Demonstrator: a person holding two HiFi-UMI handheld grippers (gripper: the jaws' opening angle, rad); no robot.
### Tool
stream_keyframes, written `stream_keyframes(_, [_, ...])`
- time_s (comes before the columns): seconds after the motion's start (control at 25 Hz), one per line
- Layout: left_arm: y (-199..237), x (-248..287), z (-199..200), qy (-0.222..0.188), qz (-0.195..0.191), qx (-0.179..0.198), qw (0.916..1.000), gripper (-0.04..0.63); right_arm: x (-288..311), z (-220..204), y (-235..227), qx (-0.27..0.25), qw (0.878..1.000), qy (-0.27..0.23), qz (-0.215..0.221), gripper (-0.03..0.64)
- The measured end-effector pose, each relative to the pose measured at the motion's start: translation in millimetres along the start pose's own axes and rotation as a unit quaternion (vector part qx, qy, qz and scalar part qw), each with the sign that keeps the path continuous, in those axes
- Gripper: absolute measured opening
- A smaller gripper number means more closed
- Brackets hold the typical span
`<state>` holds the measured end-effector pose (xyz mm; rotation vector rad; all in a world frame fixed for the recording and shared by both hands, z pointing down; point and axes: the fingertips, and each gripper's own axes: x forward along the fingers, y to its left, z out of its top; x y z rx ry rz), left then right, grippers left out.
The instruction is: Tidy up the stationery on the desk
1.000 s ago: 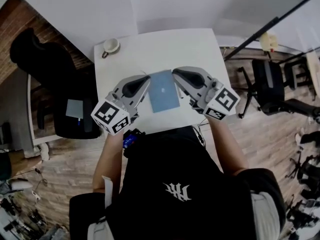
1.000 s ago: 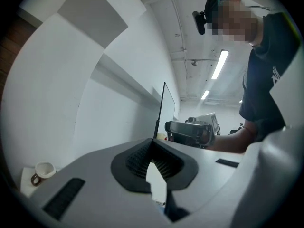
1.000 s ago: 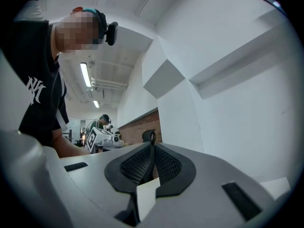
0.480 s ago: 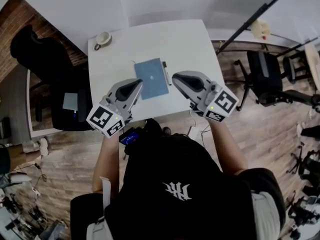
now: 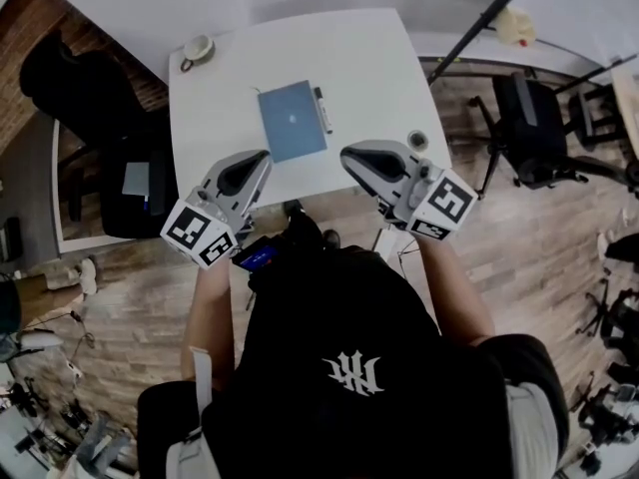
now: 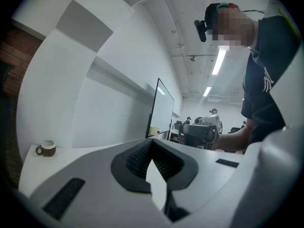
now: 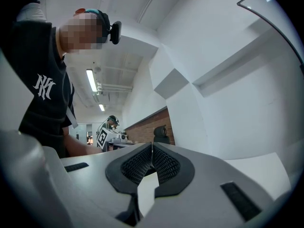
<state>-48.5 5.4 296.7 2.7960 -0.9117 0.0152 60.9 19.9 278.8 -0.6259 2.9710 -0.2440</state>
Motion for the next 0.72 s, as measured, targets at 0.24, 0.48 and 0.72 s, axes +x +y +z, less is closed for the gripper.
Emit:
stream_keyframes(0.24, [-9, -10, -3, 0.003, 0.004, 0.006, 1.0, 0.003, -2, 3, 4, 0.021, 1.0, -0.015, -0.004, 0.04])
stream_keyframes(0.48, [-10, -20, -13, 0.01, 0.022, -0.003, 0.9997, 0.003, -4, 0, 11, 0.021, 1.0, -0.005, 0.007, 0.04])
stream_keyframes(0.72, [-16, -25, -14, 0.009, 0.023, 0.001, 0.9997, 0.003, -7, 0, 19, 0.02, 1.0, -0.01, 0.007, 0.04])
